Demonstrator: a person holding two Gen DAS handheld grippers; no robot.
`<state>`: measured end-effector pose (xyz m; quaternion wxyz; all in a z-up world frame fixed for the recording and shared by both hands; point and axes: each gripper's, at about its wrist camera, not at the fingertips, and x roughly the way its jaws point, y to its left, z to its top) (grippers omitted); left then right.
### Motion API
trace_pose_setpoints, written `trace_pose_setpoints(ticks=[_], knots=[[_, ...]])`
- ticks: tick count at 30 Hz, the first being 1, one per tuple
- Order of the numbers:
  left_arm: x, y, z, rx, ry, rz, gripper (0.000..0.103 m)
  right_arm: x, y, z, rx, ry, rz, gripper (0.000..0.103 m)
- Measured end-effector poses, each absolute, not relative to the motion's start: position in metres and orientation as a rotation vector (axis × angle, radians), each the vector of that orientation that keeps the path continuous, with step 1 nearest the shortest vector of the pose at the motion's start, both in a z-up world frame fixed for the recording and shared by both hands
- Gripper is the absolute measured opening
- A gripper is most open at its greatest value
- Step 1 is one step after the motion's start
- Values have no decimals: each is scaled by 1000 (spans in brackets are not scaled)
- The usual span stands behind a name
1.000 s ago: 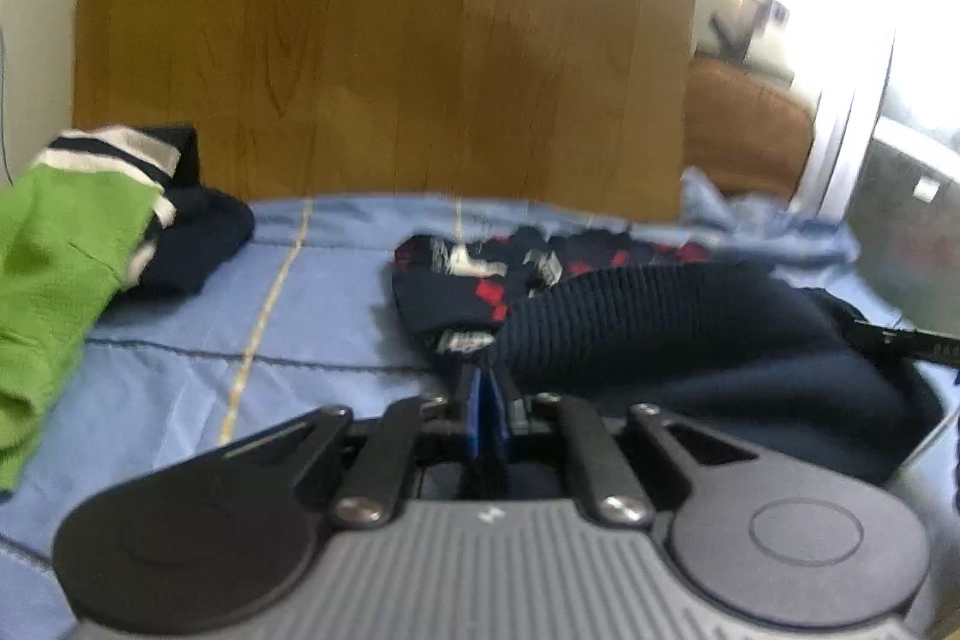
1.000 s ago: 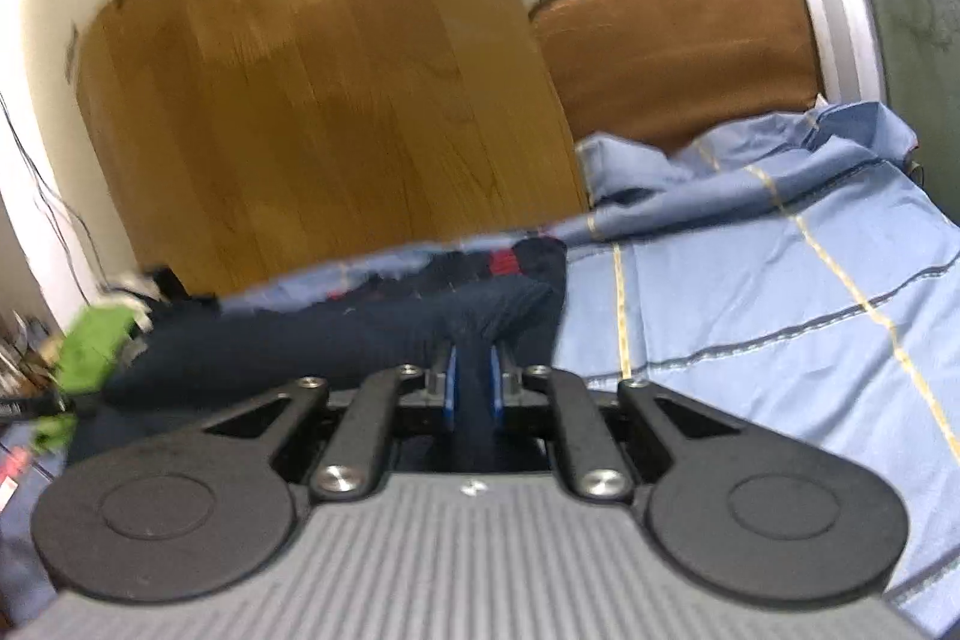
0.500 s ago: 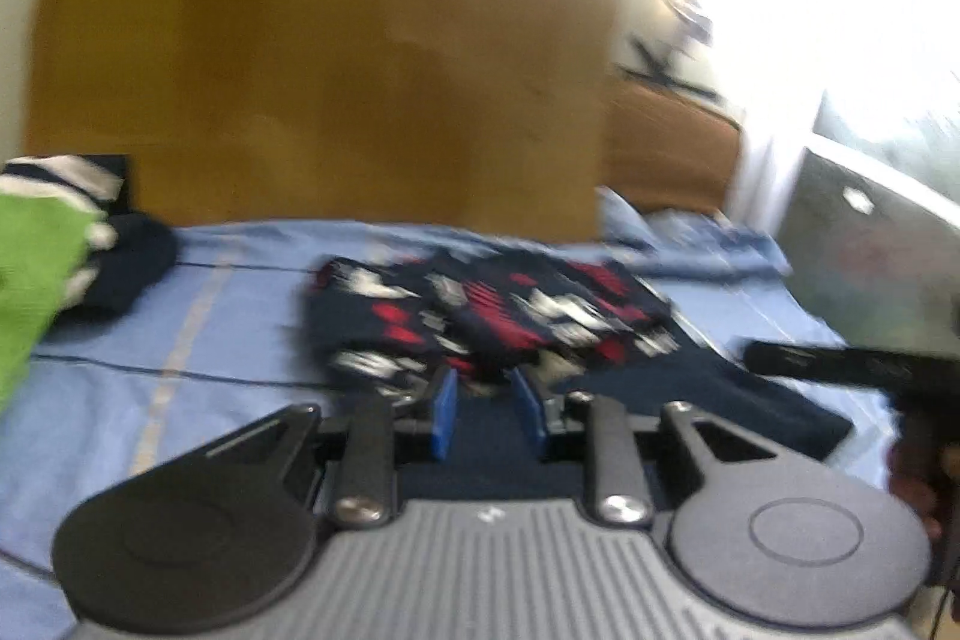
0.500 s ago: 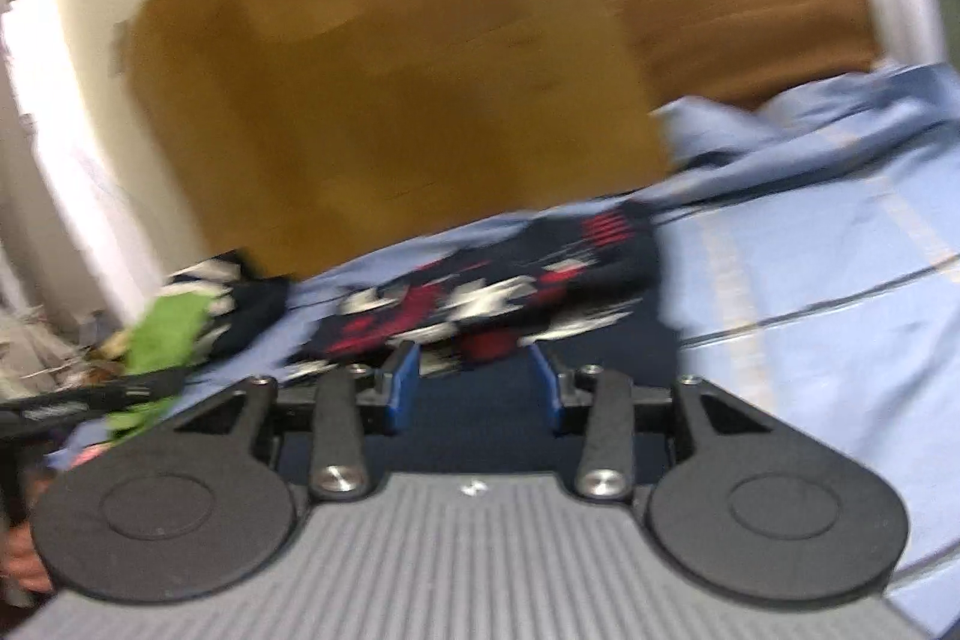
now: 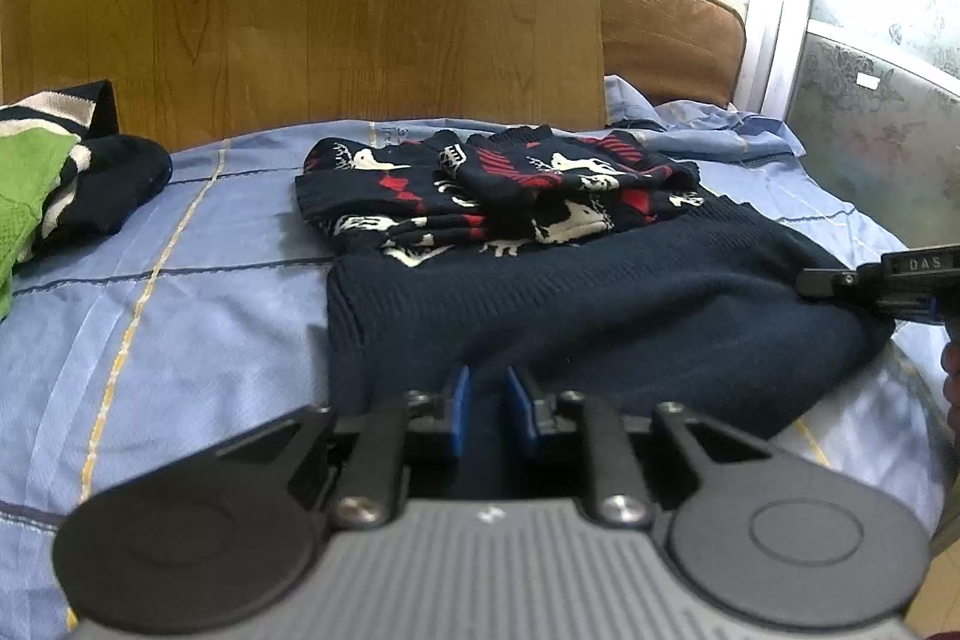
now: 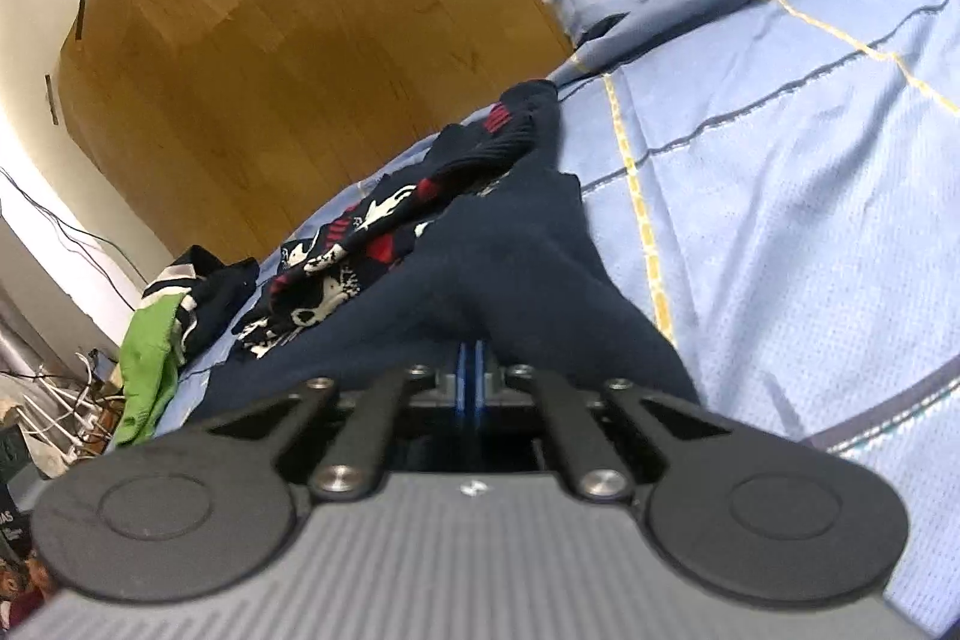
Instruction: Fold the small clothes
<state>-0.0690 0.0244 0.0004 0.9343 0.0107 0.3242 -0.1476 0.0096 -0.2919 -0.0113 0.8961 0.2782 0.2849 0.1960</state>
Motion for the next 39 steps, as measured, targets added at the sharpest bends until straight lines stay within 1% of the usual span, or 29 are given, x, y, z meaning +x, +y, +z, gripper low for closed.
trace_pose_setpoints(ticks=[1, 6, 7, 8, 10, 12, 20, 22, 28, 32, 39], knots=[[-69, 24, 1, 25, 661, -303, 18, 10, -289, -11, 566, 583, 402, 8], [-67, 32, 2, -27, 667, -324, 18, 6, -286, -11, 585, 559, 391, 9], [-67, 33, 2, -40, 669, -328, 18, 5, -286, -10, 592, 552, 390, 12], [-66, 35, 2, -49, 670, -332, 18, 1, -287, -7, 595, 538, 391, 14], [-66, 36, 2, -64, 672, -340, 18, -4, -287, -1, 585, 493, 385, 29], [-66, 36, 2, -68, 672, -346, 20, -6, -285, 3, 569, 463, 381, 35], [-67, 36, 2, -71, 670, -355, 23, 1, -276, -4, 575, 475, 367, 35], [-66, 36, 2, -76, 671, -359, 24, -1, -275, -1, 573, 464, 366, 37], [-66, 37, 2, -81, 672, -367, 26, -7, -274, 7, 544, 403, 368, 38], [-66, 37, 2, -82, 672, -367, 26, -2, -274, 0, 561, 425, 357, 38], [-66, 36, 2, -84, 672, -381, 31, -2, -274, -7, 580, 435, 365, 37]])
